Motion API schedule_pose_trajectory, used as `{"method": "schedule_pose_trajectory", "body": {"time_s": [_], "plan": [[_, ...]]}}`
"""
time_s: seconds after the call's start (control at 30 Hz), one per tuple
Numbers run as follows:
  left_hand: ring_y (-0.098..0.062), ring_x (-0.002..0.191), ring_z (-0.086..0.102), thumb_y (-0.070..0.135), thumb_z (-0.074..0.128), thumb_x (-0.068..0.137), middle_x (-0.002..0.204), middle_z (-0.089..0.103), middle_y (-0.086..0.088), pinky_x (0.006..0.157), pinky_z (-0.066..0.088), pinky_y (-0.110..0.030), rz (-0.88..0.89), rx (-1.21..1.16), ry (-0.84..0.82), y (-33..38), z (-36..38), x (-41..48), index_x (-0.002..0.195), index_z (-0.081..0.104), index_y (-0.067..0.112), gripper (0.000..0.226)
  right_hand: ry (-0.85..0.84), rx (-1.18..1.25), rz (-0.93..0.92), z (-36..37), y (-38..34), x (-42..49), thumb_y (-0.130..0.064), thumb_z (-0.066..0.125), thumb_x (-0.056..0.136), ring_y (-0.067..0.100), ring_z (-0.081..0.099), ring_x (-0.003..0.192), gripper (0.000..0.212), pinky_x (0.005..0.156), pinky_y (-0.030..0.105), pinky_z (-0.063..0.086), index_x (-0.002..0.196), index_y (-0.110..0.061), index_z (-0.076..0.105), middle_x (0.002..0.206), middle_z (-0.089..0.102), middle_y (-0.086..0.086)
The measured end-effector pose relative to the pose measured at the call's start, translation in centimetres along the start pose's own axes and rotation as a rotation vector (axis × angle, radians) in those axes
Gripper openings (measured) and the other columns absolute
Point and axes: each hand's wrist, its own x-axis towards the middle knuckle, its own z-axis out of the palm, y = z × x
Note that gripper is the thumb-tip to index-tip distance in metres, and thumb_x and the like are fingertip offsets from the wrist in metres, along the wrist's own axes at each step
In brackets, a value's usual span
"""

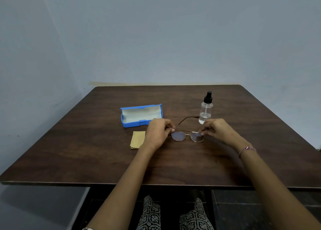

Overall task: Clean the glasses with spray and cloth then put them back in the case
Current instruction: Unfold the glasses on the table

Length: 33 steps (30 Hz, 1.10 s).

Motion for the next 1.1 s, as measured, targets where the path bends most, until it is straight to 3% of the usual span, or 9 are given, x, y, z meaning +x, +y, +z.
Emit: {"method": "schedule_pose_trajectory", "body": {"time_s": [0.13,0.23,0.37,0.47,0.57,0.63,0.73,0.9,1.1], "plan": [[0.006,0.063,0.056,0.009,0.072,0.080,0.081,0.073,0.005,0.064,0.040,-0.002,-0.047,-0.107,0.006,-0.4,0.0,0.0,0.085,0.074,0.014,0.008,0.060,0.049,-0.001,0.6,0.3,-0.4,-0.001,0.072,0.077,-0.004,0.051,0.067,0.010,0.066,0.001,0.037,0.086,-0.005,0.075,0.085,0.068,0.004],[0.005,0.062,0.056,0.004,0.069,0.081,0.079,0.071,0.004,0.062,0.039,0.000,-0.079,-0.163,0.016,-0.7,-0.1,-0.2,0.084,0.073,0.012,0.010,0.093,0.127,0.037,0.8,0.3,-0.7,0.003,0.071,0.078,0.001,0.059,0.072,0.011,0.069,0.001,0.040,0.084,-0.005,0.074,0.083,0.067,0.001],[0.003,0.062,0.059,0.005,0.070,0.081,0.076,0.071,0.000,0.061,0.043,-0.004,-0.146,-0.263,0.022,-0.8,-0.1,-0.3,0.083,0.072,0.010,0.006,0.138,0.263,0.126,1.1,0.1,-1.3,0.000,0.071,0.079,-0.004,0.061,0.073,0.010,0.070,0.003,0.043,0.083,-0.010,0.072,0.082,0.066,-0.006],[-0.004,0.071,0.063,0.008,0.070,0.081,0.076,0.069,0.005,0.069,0.049,-0.013,-0.159,-0.274,0.039,-0.8,-0.3,-0.4,0.079,0.071,0.014,0.007,0.161,0.362,0.206,1.1,0.0,-1.8,-0.005,0.070,0.081,-0.002,0.064,0.073,0.010,0.071,0.007,0.048,0.082,-0.015,0.069,0.084,0.070,-0.009],[-0.010,0.072,0.068,0.005,0.068,0.082,0.075,0.068,0.003,0.075,0.056,-0.025,-0.191,-0.317,0.041,-0.7,-0.3,-0.4,0.077,0.068,0.016,0.012,0.207,0.461,0.246,1.2,-0.2,-2.1,-0.001,0.068,0.082,-0.007,0.064,0.069,0.010,0.068,0.003,0.046,0.083,-0.011,0.068,0.083,0.070,-0.004],[-0.012,0.069,0.068,0.004,0.067,0.083,0.072,0.067,0.003,0.075,0.057,-0.029,-0.203,-0.335,0.057,-0.6,-0.3,-0.6,0.078,0.068,0.013,0.011,0.251,0.605,0.271,1.2,-0.5,-2.4,0.004,0.065,0.083,0.001,0.066,0.070,0.014,0.066,0.009,0.051,0.081,-0.010,0.066,0.084,0.070,0.005],[-0.012,0.066,0.067,0.004,0.066,0.084,0.072,0.067,0.001,0.073,0.058,-0.028,-0.240,-0.367,0.081,-0.2,-0.5,-0.8,0.082,0.069,0.011,0.008,0.288,0.792,0.331,1.3,-1.0,-2.8,0.004,0.063,0.084,0.014,0.066,0.070,0.016,0.061,0.015,0.054,0.081,-0.012,0.065,0.080,0.069,0.012],[-0.013,0.061,0.066,0.003,0.064,0.086,0.071,0.068,-0.002,0.074,0.058,-0.030,-0.316,-0.385,0.108,-0.5,-0.5,-1.3,0.087,0.071,0.003,0.007,0.306,0.902,0.391,2.0,-1.9,-3.3,0.001,0.066,0.083,0.010,0.067,0.060,0.010,0.058,0.016,0.055,0.087,-0.008,0.069,0.070,0.071,0.006],[-0.015,0.070,0.069,0.006,0.066,0.086,0.081,0.071,-0.008,0.076,0.058,-0.031,-0.415,-0.332,0.015,-0.5,-0.9,-2.1,0.094,0.071,0.006,0.010,0.224,0.956,0.479,2.5,-2.6,-3.7,0.004,0.064,0.084,0.004,0.064,0.053,0.015,0.055,0.013,0.054,0.098,0.000,0.067,0.072,0.066,0.008]]}}
